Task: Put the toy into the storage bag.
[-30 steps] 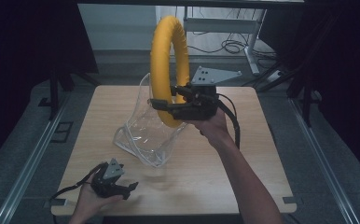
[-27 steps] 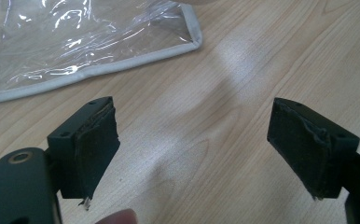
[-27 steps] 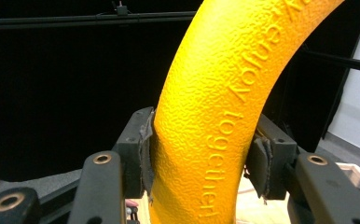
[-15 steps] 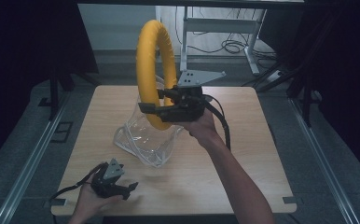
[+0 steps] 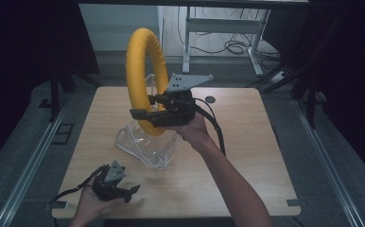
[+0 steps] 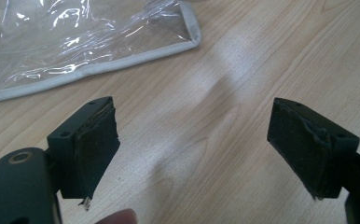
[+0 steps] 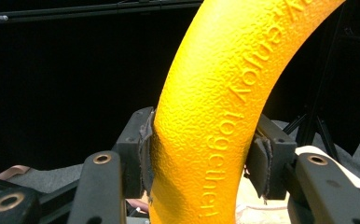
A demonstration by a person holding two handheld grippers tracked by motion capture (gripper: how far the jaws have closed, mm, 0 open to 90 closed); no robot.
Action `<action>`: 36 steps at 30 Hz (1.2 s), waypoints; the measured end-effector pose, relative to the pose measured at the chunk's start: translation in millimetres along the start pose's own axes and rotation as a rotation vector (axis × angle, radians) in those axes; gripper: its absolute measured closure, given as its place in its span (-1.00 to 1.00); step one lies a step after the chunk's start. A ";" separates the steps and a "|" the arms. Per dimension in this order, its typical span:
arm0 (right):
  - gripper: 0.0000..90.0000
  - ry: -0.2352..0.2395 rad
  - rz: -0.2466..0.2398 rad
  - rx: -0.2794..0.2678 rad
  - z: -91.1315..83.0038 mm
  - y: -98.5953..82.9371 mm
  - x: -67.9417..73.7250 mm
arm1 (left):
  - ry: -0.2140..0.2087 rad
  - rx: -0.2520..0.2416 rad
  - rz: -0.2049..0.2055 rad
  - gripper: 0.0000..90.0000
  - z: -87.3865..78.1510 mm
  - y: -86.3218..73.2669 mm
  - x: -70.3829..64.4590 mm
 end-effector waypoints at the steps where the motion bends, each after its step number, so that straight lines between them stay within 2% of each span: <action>1: 0.07 0.000 0.000 0.000 0.0 0.0 0.0 | 0.000 0.000 0.000 -0.64 0.0 0.0 0.0; 21: 0.07 0.030 0.047 0.014 14.6 -26.0 -9.6 | 0.011 -0.003 -0.001 -0.64 -1.2 -0.3 1.3; 36: 0.07 0.036 0.077 0.009 16.8 -43.4 -16.3 | 0.007 -0.005 -0.002 -0.64 -0.8 -0.3 1.0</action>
Point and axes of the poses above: each handheld gripper's, and its own axes: z roughly forward along the jaws, y roughly out of its top, x roughly to its left, the point moved 3 cm from there along z, roughly forward along the jaws, and after that the axes turned 15 degrees about y, right-handed, at the moved point
